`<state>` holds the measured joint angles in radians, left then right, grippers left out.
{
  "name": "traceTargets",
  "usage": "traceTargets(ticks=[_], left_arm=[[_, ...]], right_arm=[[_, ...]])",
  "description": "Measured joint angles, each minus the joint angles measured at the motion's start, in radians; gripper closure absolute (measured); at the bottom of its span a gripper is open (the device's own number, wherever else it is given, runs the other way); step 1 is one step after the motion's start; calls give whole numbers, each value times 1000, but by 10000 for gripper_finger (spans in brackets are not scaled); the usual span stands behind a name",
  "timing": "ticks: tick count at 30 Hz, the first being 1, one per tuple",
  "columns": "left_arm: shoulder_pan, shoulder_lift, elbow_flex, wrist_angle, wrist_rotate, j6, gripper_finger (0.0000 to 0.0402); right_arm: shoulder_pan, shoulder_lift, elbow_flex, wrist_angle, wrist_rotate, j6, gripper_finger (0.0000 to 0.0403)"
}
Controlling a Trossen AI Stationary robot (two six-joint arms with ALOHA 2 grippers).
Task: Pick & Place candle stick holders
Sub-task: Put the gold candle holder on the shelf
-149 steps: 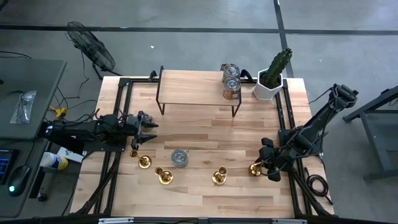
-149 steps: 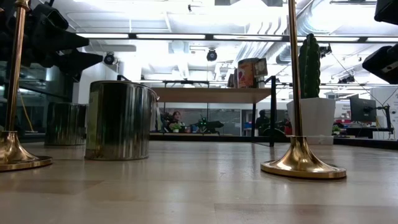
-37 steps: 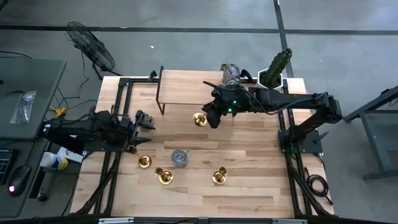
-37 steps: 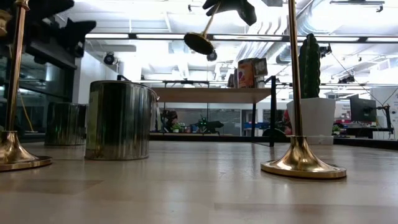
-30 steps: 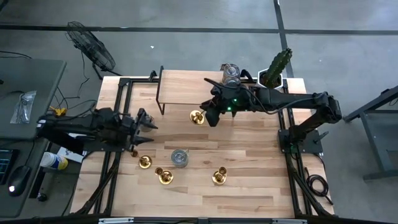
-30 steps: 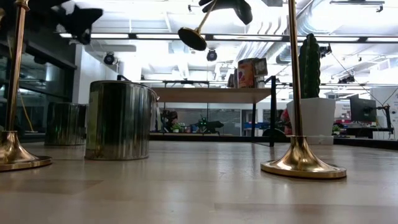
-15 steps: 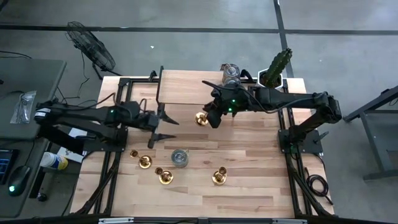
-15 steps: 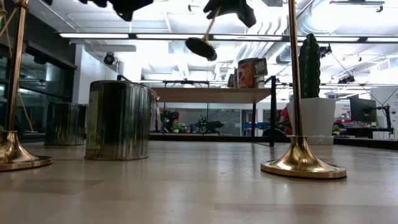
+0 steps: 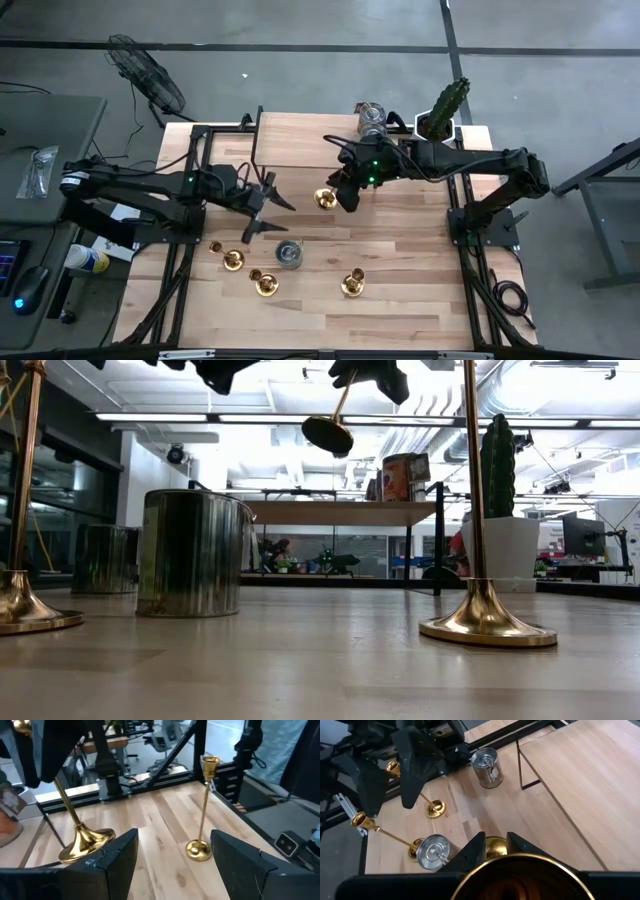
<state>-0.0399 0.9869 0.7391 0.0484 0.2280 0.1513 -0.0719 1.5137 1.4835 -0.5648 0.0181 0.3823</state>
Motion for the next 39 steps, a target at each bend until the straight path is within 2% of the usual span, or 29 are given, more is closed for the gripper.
traceTargets(ticks=[7,13,24,31,34,39], left_arm=[[0,0,0,1,2,-2,158],[0,0,0,7,-74,-6,158],[0,0,0,1,-64,-2,158],[0,-1,0,2,-107,0,158],[0,-1,0,1,-93,-4,158],[0,-1,0,2,-2,-8,158]], right_arm=[[0,0,0,2,-23,-22,342],[0,-1,0,2,-23,-39,340],[0,-1,0,1,-25,-40,342],[0,-1,0,1,-18,-16,342],[0,-1,0,1,-18,-16,342],[0,-1,0,1,-18,-19,342]])
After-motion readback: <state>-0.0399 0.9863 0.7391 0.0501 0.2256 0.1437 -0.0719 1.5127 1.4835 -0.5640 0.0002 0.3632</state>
